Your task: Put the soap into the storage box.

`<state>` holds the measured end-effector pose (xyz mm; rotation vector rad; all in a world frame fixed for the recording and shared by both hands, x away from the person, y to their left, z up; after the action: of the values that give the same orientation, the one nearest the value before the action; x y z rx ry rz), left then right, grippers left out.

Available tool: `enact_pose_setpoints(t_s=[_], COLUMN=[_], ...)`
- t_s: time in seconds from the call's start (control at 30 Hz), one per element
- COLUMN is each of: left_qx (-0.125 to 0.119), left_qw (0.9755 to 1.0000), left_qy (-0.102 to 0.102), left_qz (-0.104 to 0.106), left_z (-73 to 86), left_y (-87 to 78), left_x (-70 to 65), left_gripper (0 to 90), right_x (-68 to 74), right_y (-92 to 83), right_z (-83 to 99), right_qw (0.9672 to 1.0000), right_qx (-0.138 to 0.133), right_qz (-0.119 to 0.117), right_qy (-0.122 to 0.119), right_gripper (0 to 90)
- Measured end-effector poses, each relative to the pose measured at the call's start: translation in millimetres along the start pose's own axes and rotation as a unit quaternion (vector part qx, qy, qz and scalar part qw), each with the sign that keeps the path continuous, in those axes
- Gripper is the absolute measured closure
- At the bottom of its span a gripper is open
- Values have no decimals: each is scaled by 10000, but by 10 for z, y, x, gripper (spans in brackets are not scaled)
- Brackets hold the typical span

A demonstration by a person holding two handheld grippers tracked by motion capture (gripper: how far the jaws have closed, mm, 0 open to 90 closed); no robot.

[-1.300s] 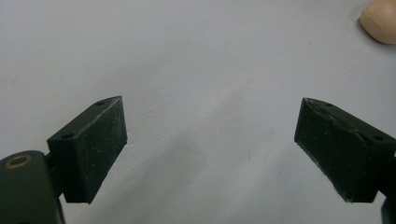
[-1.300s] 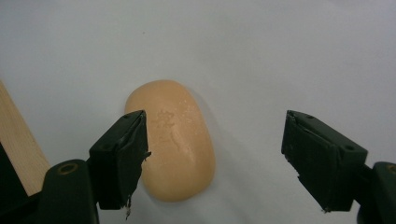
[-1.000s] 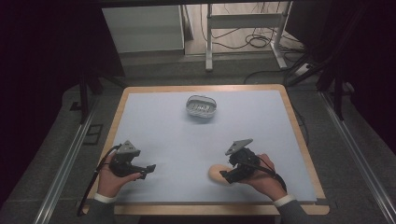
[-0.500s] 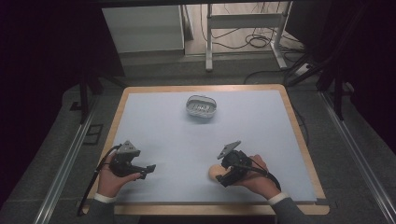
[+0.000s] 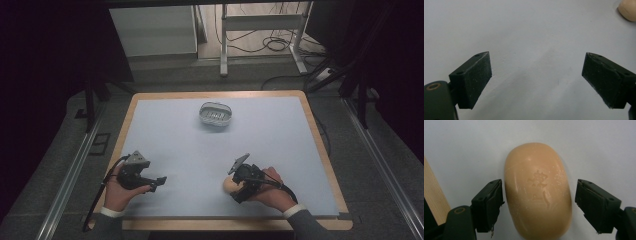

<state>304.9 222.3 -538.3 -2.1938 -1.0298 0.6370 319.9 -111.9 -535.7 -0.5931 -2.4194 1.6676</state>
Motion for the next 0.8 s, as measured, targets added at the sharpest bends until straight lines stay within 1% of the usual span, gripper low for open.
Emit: enact_pose_setpoints(t_s=[0.03, 0.13, 0.2, 0.23, 0.33, 0.37, 0.47, 0.57, 0.6, 0.63, 0.8], left_qx=[0, 11, 19, 16, 14, 13, 10, 2, 2, 4, 11], left_qw=[10000, 10000, 10000, 10000, 10000, 10000, 10000, 10000, 10000, 10000, 10000], left_qy=[1, 2, 5, 5, 5, 5, 4, -3, -3, -1, 14], left_qz=[2, 7, 5, 2, 1, 2, 1, -3, -3, -3, -5], left_z=[0, 1, 2, 2, 1, 1, 1, 1, 1, 0, -2], left_y=[2, 4, 5, 3, 3, 3, 2, -1, -1, -2, -8], left_x=[-1, -4, -3, -1, -1, -2, -2, -1, -1, -4, -4], left_gripper=[94, 94, 94, 94, 94, 93, 94, 94, 94, 94, 94], right_x=[-1, -7, -6, 1, 10, 11, 10, -13, -13, -30, -70], right_y=[18, 41, 62, 70, 64, 64, 56, -14, -14, -59, -127], right_z=[-1, 3, 9, 9, 1, 0, 3, -9, -9, -20, -33], right_qw=[10000, 10000, 10000, 9999, 9998, 9998, 9999, 9999, 9999, 9999, 9997], right_qx=[13, 30, 59, 63, 106, 87, 85, -3, -3, -63, -158], right_qz=[3, -9, -48, -32, 28, 82, 81, 111, 111, 151, 202], right_qy=[-31, -28, -60, -137, -168, -128, -117, -87, -87, -51, -29], right_gripper=[228, 242, 279, 297, 305, 306, 307, 310, 310, 310, 311])
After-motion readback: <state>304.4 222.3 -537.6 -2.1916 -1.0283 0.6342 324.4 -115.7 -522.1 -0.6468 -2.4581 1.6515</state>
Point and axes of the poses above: each handheld gripper's, and its own axes: y roughly forward along the jaws, z roughly out of its underside, x roughly to its left, the point moved 4 cm from there along y, roughly forward along the jaws, and after that the axes turned 4 degrees about -y, right-handed, at the moved point
